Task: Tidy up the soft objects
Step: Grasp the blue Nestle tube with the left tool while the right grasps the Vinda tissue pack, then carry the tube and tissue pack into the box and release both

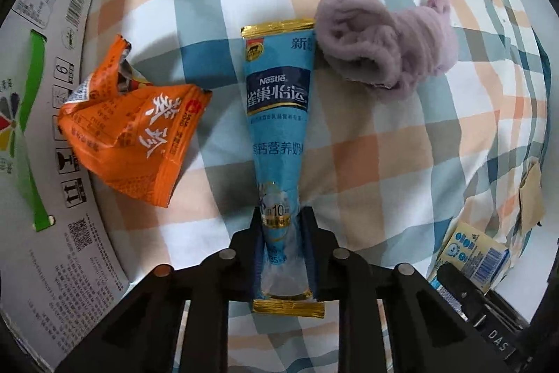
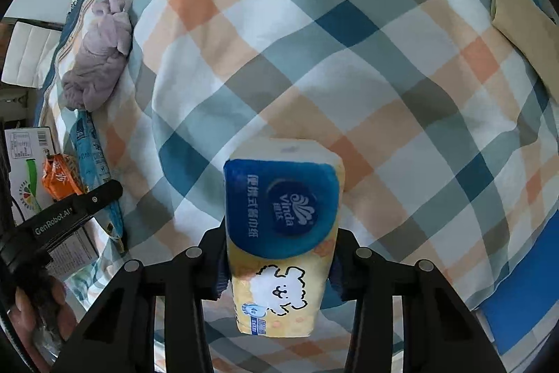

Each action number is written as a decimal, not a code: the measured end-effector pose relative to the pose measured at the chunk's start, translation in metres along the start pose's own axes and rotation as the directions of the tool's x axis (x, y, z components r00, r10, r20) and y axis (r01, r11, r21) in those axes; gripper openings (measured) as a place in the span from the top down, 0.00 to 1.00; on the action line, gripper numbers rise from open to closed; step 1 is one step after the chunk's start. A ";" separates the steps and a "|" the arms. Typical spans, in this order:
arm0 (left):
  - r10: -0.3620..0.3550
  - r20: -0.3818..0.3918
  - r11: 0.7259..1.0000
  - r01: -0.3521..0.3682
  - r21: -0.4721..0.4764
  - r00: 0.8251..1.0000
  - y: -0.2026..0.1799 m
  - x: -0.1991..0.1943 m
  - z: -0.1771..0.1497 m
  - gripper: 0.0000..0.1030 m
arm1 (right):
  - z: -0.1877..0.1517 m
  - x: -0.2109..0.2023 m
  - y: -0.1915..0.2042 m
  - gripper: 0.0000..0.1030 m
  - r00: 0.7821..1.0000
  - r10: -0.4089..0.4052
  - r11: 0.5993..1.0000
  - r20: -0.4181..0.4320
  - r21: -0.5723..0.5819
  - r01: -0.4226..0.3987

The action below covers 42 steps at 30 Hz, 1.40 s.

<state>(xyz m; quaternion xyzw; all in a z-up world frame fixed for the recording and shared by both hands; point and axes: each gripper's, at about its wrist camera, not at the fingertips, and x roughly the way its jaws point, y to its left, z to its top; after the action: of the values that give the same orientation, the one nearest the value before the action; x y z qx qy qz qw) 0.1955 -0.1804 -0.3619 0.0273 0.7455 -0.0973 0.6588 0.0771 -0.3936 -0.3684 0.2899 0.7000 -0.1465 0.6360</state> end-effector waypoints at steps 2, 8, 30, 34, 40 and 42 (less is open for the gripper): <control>0.006 0.014 1.000 -0.007 0.019 1.000 -0.004 -0.005 -0.013 0.85 | -0.001 -0.006 0.001 0.55 1.000 0.006 1.000 0.009 -0.011 -0.006; -0.035 0.073 0.998 0.030 0.061 0.997 -0.016 -0.035 -0.044 0.85 | 0.000 -0.032 0.013 0.55 0.998 0.011 0.999 0.057 -0.046 -0.008; -0.028 0.447 0.996 0.061 -0.060 0.894 0.195 -0.248 -0.088 0.86 | -0.100 -0.156 0.244 0.55 0.952 0.295 0.824 0.077 -0.526 -0.212; 0.037 0.433 0.988 0.031 -0.150 0.901 0.258 -0.241 -0.077 0.86 | -0.119 -0.139 0.307 0.55 0.959 0.278 0.805 0.055 -0.559 -0.201; 0.085 0.362 0.971 0.004 -0.238 0.928 0.337 -0.205 -0.051 0.86 | -0.128 -0.103 0.369 0.55 0.972 0.236 0.805 0.020 -0.565 -0.184; 0.084 0.332 0.969 0.001 -0.248 0.940 0.353 -0.189 -0.041 0.86 | -0.127 -0.086 0.380 0.55 0.977 0.213 0.810 0.015 -0.561 -0.168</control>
<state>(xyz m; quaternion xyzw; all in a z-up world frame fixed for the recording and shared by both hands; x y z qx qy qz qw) 0.2399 0.1896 -0.2091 -0.0555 0.6262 0.0062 0.7777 0.2020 -0.0397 -0.2040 0.1551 0.6545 0.1171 0.7306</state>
